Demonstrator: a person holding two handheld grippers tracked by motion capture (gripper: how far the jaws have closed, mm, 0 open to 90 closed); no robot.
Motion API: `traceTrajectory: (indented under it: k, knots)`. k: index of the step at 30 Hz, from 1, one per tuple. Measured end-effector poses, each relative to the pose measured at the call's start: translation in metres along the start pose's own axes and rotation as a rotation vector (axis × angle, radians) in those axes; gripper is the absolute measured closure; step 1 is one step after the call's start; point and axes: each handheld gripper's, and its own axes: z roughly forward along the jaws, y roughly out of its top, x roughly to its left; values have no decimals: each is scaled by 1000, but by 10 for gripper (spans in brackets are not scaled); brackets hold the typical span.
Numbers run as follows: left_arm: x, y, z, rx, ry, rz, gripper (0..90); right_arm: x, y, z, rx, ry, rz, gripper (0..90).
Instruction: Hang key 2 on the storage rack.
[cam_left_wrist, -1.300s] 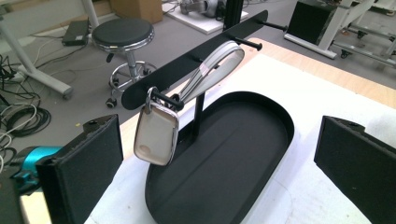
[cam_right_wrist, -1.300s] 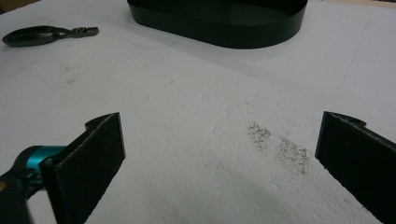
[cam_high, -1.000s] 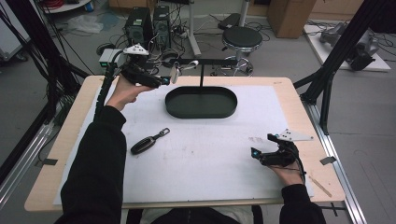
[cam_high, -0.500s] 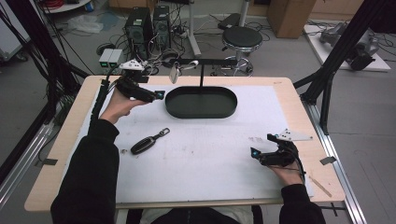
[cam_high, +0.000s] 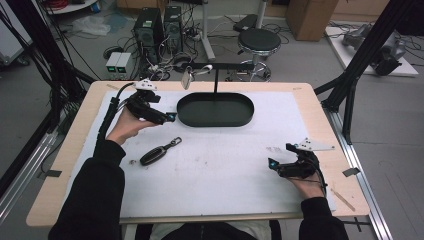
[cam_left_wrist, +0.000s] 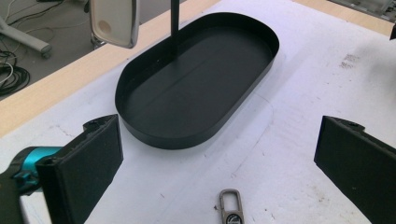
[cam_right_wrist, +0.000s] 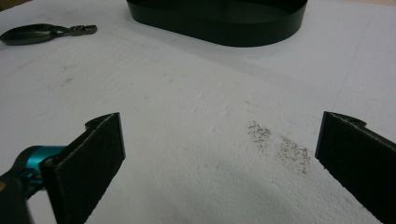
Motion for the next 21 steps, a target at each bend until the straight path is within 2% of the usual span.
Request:
traceTrajectory:
  k: [10,18,21]
  knots:
    - [-2,-19,8,38,-4,-14,17,0,0,0,4,0,-4,7]
    - [-2,-41,16,73,-8,-42,17,0,0,0,5,0,-2,7]
    - [-1,-44,20,121,-30,-47,17,0,0,0,5,-1,-4,7]
